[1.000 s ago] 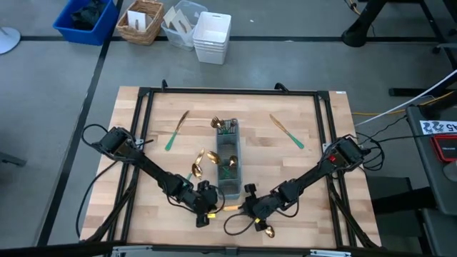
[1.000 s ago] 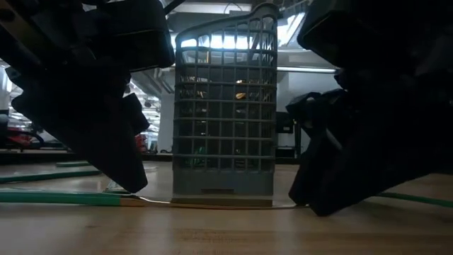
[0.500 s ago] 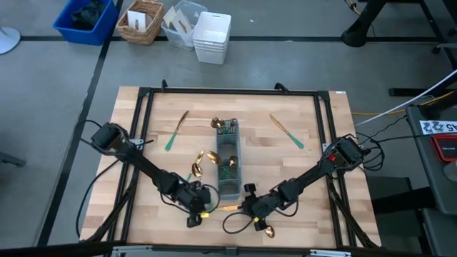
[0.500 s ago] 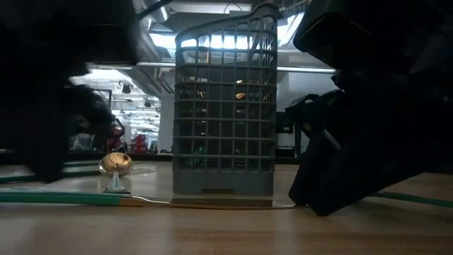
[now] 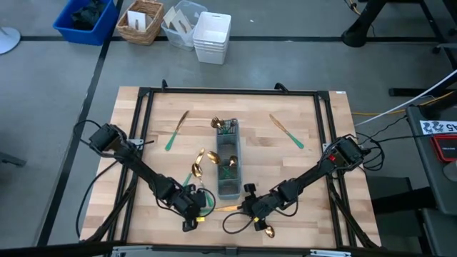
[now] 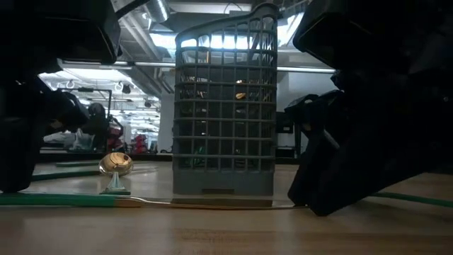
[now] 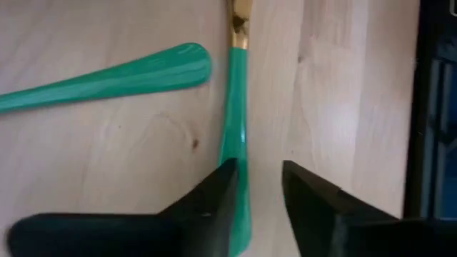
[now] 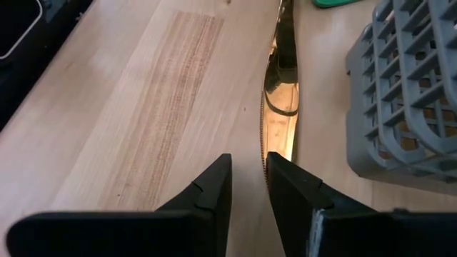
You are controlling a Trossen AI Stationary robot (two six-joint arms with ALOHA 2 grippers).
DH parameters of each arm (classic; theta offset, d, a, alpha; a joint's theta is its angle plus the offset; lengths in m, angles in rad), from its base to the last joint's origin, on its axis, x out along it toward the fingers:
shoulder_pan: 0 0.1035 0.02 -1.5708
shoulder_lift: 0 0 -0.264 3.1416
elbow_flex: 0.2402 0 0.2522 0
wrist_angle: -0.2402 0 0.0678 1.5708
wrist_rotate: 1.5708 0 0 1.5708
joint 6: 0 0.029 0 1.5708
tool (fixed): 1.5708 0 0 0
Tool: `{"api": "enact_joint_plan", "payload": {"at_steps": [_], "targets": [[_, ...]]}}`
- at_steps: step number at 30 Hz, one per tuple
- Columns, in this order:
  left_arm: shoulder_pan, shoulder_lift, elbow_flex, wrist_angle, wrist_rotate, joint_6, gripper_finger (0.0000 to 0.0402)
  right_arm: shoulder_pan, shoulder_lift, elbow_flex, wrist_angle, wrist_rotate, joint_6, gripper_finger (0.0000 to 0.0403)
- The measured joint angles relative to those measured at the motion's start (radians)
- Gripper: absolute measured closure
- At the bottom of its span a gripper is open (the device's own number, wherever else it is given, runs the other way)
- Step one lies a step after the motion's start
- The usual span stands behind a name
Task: Sort silverware
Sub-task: Put the green knife into the utensil rack
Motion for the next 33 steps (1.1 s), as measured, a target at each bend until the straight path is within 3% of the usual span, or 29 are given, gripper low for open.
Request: {"api": "enact_joint_plan", "payload": {"at_steps": [6,18,33], "targets": [[0.002,-0.005,0.000,-0.002,0.088,0.034,0.0242,0.000,0.001,0.000,0.002,-0.005,0.000,0.0311],[0.001,-0.055,-0.003,-0.057,0.122,0.050,0.0237,0.000,0.001,-0.001,0.003,-0.007,-0.001,0.0311],[-0.007,-0.072,-0.002,-0.112,0.005,-0.020,0.0237,0.001,0.001,-0.001,0.003,-0.007,-0.001,0.0311]]}}
